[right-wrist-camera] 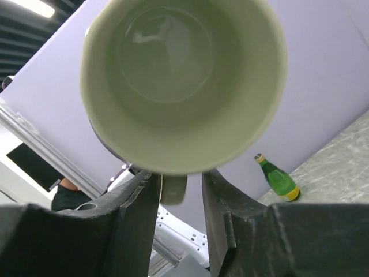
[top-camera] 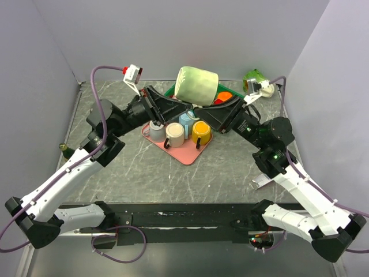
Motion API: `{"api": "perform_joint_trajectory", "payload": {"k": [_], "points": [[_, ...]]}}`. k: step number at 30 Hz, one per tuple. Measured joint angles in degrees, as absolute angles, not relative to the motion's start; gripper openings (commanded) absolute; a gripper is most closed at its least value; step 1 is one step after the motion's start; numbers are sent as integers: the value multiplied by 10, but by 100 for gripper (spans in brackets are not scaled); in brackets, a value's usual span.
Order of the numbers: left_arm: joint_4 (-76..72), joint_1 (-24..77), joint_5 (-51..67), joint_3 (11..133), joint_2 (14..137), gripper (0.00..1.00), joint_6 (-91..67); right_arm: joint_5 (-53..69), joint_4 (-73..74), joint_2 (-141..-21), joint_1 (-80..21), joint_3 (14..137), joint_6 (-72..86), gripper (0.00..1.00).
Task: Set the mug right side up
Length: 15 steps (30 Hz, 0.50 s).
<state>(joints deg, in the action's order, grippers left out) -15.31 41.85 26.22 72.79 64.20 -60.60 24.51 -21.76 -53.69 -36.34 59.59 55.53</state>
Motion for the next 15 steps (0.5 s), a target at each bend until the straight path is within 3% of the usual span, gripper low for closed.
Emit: {"api": "perform_joint_trajectory", "payload": {"k": [5,6,8,9,12,15], "points": [[-170,418,249,691,628,1,-612,238,-205,-555,-375,598,564,44],[-171,417,244,685,625,1,-613,235,-201,-557,-377,598,567,26],[-175,417,235,672,618,1,-613,234,-194,-559,-380,597,574,5],[-176,416,230,666,615,1,-612,227,-194,-559,-382,597,581,0],[-179,415,225,658,608,1,-613,221,-188,-558,-386,596,594,0],[-166,415,222,658,605,45,-608,214,-171,-556,-389,597,595,0]]}}
